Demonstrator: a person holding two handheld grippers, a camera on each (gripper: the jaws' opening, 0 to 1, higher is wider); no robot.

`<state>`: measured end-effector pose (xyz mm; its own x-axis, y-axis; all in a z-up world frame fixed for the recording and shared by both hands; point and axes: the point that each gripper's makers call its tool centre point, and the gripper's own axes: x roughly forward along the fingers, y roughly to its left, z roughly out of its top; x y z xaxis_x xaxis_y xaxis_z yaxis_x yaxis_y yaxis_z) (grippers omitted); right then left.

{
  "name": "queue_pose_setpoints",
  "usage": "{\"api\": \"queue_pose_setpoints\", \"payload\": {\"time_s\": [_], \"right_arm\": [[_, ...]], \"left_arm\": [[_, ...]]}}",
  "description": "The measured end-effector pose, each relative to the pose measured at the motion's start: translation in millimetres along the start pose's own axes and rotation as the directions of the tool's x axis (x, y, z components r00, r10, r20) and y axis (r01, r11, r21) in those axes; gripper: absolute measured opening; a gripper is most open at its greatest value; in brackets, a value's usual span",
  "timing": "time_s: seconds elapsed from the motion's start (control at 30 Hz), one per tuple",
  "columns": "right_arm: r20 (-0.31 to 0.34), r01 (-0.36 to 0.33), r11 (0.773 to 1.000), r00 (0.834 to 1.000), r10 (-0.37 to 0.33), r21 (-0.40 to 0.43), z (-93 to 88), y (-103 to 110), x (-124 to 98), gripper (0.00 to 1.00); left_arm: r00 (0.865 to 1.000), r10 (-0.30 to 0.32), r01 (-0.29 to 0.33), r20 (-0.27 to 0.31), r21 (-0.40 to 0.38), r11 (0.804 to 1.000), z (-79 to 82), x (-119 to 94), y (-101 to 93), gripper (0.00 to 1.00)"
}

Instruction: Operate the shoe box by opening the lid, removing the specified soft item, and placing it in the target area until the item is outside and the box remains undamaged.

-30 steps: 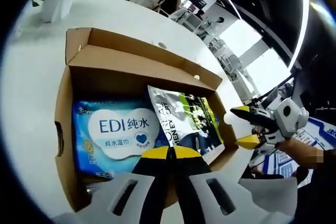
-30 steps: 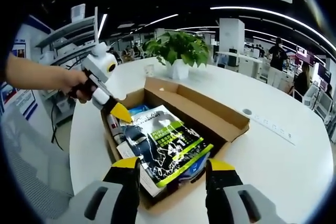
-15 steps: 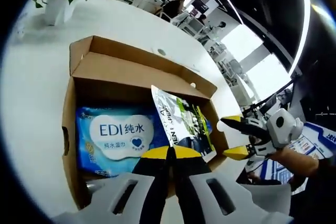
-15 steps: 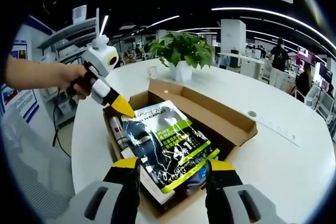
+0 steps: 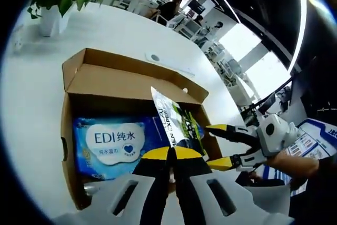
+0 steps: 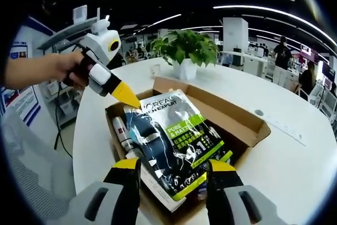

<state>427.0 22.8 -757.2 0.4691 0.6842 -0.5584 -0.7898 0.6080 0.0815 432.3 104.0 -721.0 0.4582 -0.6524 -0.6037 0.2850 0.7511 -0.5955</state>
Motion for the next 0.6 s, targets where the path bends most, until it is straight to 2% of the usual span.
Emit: {"api": "queue_pose_setpoints", "payload": {"time_s": [0.2,0.37,0.6], "right_arm": [[-0.007,0.014,1.0,1.0,-0.014,-0.001,-0.9,1.3,5.5,0.46],[-0.006,0.03,1.0,1.0,-0.03,-0.005,0.0,-1.4,7.1,0.37],[-0.019,0.041,0.999,0.999,-0.041,-0.027,-3.0,-0.8,11.8,0.36]], "left_arm": [[1.0,-0.002,0.002,0.003,0.009,1.0,4.8,-0.2,-7.6,0.0],[1.0,0.0,0.0,0.007,0.012,1.0,8.2,0.9,-12.7,0.0],[1.0,0.006,-0.006,0.008,0.01,1.0,10.7,0.9,-14.8,0.0]]}}
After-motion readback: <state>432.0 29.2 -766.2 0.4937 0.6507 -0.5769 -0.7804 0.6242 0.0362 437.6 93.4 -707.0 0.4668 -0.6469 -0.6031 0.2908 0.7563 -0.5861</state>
